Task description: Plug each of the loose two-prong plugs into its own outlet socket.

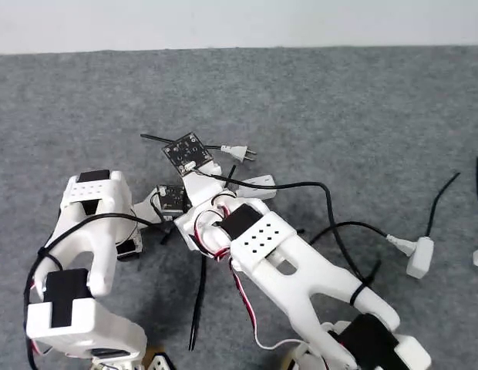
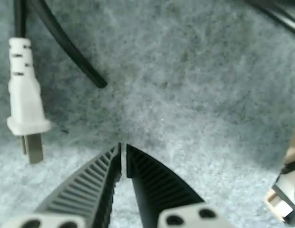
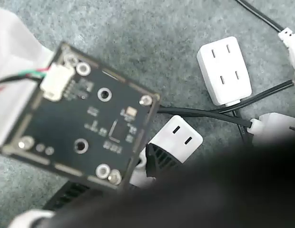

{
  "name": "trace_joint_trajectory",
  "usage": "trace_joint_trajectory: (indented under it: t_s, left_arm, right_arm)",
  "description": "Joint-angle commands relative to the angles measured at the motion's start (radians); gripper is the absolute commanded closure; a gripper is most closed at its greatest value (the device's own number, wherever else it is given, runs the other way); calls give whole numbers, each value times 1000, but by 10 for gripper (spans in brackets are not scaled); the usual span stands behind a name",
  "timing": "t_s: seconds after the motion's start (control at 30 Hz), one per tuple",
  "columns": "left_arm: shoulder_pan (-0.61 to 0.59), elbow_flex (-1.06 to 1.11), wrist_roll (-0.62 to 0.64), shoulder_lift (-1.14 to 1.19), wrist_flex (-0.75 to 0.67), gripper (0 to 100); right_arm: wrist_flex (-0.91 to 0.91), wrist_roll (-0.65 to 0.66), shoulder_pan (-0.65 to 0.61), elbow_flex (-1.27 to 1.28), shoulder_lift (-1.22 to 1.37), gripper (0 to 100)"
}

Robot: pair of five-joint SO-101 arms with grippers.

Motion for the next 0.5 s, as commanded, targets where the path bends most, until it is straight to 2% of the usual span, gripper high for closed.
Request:
trace_joint_trajectory:
  t_s: [0.0, 0.13, 0.37, 0.47]
  left_arm:
    - [9, -2, -21, -15, 21, 989]
    - [9, -2, -21, -15, 23, 989]
    - [2, -4, -12, -15, 21, 989]
    - [8, -4, 72, -15, -9, 988]
  right_arm:
    - [-28, 8, 36, -97, -5, 991]
    - [-50, 5, 84, -101, -5, 991]
    - [-248, 6, 130, -20, -4, 991]
    - [-257, 6, 130, -17, -4, 991]
